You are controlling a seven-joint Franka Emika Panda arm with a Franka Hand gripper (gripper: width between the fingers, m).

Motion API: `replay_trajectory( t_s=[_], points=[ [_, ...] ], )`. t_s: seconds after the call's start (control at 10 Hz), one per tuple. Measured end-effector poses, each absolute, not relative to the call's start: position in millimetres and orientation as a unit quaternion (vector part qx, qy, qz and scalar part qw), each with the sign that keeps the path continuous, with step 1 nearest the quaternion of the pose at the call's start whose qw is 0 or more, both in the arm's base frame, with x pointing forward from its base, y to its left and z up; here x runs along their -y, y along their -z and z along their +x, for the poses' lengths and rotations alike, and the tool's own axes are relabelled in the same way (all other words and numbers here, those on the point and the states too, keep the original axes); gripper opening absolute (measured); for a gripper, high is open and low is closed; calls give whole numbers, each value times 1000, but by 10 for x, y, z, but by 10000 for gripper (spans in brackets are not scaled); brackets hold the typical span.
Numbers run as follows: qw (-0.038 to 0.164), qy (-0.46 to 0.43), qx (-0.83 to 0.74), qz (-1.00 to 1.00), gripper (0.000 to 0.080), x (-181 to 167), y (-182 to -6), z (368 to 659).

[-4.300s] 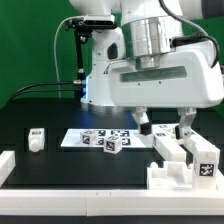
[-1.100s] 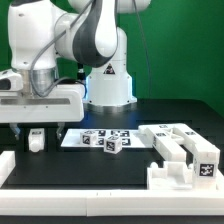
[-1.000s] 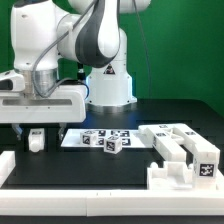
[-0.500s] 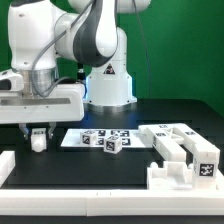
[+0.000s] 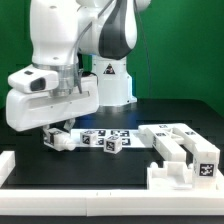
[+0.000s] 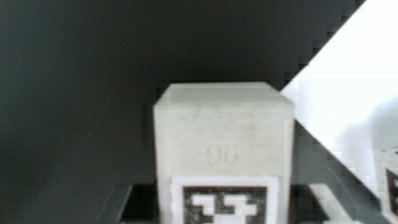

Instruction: Assemble chair

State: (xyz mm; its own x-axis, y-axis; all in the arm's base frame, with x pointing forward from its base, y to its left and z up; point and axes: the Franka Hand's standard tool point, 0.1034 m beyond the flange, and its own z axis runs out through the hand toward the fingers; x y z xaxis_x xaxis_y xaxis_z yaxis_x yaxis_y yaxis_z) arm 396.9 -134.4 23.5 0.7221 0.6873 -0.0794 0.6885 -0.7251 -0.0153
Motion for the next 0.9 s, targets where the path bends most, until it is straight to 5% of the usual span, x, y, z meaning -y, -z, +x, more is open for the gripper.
replay_trajectory(
  t_s=[0.9],
  points=[
    [-1, 53, -724, 687, 281, 1306, -274, 4362]
  ],
)
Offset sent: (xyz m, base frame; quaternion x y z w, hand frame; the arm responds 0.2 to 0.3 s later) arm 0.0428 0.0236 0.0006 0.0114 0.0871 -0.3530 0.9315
